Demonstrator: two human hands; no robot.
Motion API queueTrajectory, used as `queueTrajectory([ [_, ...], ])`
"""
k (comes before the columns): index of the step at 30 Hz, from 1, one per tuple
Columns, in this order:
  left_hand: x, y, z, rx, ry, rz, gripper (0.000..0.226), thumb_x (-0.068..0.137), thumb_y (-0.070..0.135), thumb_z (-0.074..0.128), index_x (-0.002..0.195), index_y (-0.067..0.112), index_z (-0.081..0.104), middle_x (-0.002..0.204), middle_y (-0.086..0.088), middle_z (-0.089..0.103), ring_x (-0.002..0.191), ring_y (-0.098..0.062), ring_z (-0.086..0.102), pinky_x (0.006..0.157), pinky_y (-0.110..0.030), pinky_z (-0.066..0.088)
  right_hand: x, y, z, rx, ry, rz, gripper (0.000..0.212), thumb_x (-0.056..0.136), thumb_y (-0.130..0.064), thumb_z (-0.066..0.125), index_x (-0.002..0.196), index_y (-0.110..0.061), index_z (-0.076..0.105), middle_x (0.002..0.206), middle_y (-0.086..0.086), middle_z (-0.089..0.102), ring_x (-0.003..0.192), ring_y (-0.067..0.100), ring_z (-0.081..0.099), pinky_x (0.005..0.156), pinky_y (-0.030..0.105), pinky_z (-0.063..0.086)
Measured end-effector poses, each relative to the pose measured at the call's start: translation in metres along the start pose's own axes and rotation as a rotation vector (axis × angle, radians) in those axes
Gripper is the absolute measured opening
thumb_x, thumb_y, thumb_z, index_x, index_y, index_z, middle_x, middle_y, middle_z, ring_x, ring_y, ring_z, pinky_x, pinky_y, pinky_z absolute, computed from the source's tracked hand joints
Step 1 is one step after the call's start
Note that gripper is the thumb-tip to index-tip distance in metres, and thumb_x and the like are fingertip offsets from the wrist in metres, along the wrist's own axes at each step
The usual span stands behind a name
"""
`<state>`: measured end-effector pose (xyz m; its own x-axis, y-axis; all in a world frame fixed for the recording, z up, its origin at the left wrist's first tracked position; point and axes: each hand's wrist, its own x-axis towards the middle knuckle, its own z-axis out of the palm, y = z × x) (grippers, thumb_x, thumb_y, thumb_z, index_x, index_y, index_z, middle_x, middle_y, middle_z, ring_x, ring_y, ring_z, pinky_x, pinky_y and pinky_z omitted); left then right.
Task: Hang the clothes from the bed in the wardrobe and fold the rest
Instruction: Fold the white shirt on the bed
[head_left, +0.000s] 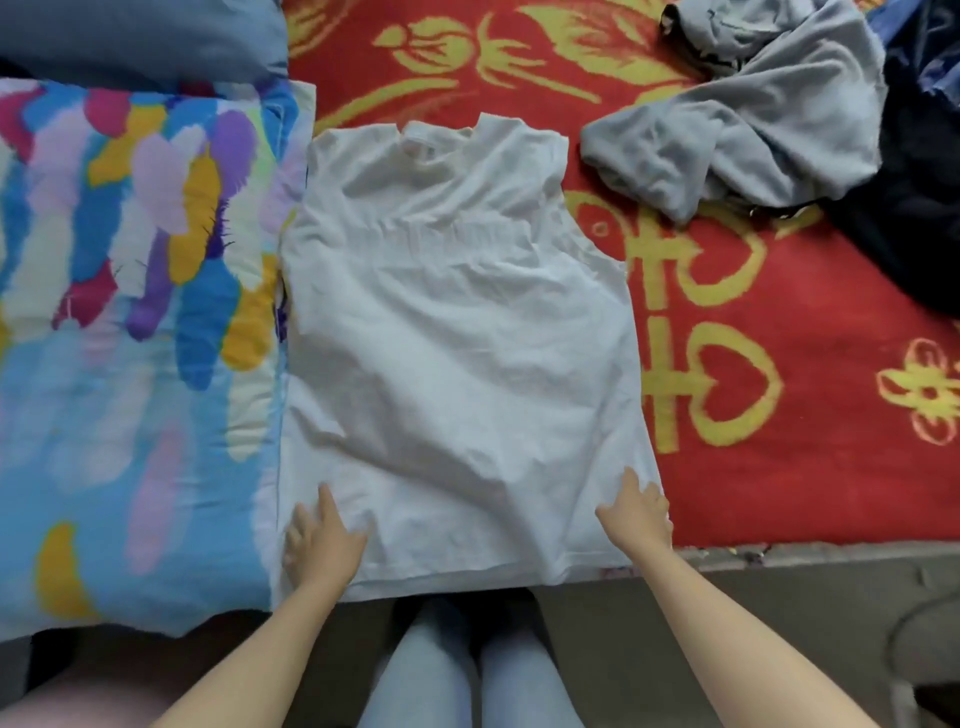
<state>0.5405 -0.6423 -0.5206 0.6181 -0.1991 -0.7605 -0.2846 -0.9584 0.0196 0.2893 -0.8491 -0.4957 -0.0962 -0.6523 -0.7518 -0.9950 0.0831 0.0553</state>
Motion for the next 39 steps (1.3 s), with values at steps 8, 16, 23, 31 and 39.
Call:
queueTrajectory([
  [8,-0.008,-0.017,0.041,-0.009,0.252,-0.211,0.051,0.092,0.027,0.05,0.139,0.02,0.032,0.136,-0.019,0.038,0.122,-0.036,0.035,0.097,-0.05,0.029,0.023,0.058,0.047,-0.006,0.158,-0.01,0.054,0.09,-0.011,0.047,0.139,-0.019,0.026,0.13,0.019,0.035,0.108,0.037,0.043,0.083,0.042,0.039],
  [16,-0.006,-0.045,0.058,-0.085,0.451,-0.317,0.033,0.089,0.022,0.055,0.12,0.008,0.052,0.127,-0.024,0.046,0.121,-0.036,0.036,0.098,-0.048,0.026,0.032,0.093,0.042,-0.157,0.209,-0.202,0.018,0.092,0.0,0.04,0.106,-0.006,0.048,0.101,0.016,0.055,0.076,0.028,0.043,0.061,0.034,0.035],
  [23,-0.016,-0.045,0.077,-0.782,0.474,-0.537,0.03,0.088,0.005,0.048,0.117,-0.003,0.053,0.12,-0.026,0.057,0.107,-0.041,0.054,0.083,-0.04,0.044,0.029,0.109,0.024,-0.207,0.271,-0.251,0.02,0.09,0.003,0.037,0.106,-0.007,0.044,0.086,0.009,0.037,0.057,0.023,0.033,0.053,0.032,0.027],
  [31,-0.036,-0.079,0.078,-0.859,0.488,-0.702,0.036,0.085,0.001,0.047,0.118,-0.01,0.052,0.123,-0.027,0.056,0.107,-0.044,0.056,0.079,-0.037,0.044,0.024,0.117,0.024,-0.242,0.298,-0.181,0.015,0.089,0.003,0.037,0.099,-0.008,0.038,0.091,0.012,0.04,0.056,0.02,0.034,0.056,0.033,0.033],
  [39,-0.054,-0.092,0.088,-0.445,0.25,-0.705,0.039,0.083,0.008,0.053,0.12,-0.004,0.049,0.116,-0.029,0.056,0.104,-0.046,0.054,0.094,-0.05,0.042,0.026,0.125,0.036,-0.641,0.054,-0.053,0.039,0.092,-0.011,0.042,0.13,-0.017,0.038,0.125,0.013,0.044,0.114,0.028,0.047,0.079,0.032,0.044],
])
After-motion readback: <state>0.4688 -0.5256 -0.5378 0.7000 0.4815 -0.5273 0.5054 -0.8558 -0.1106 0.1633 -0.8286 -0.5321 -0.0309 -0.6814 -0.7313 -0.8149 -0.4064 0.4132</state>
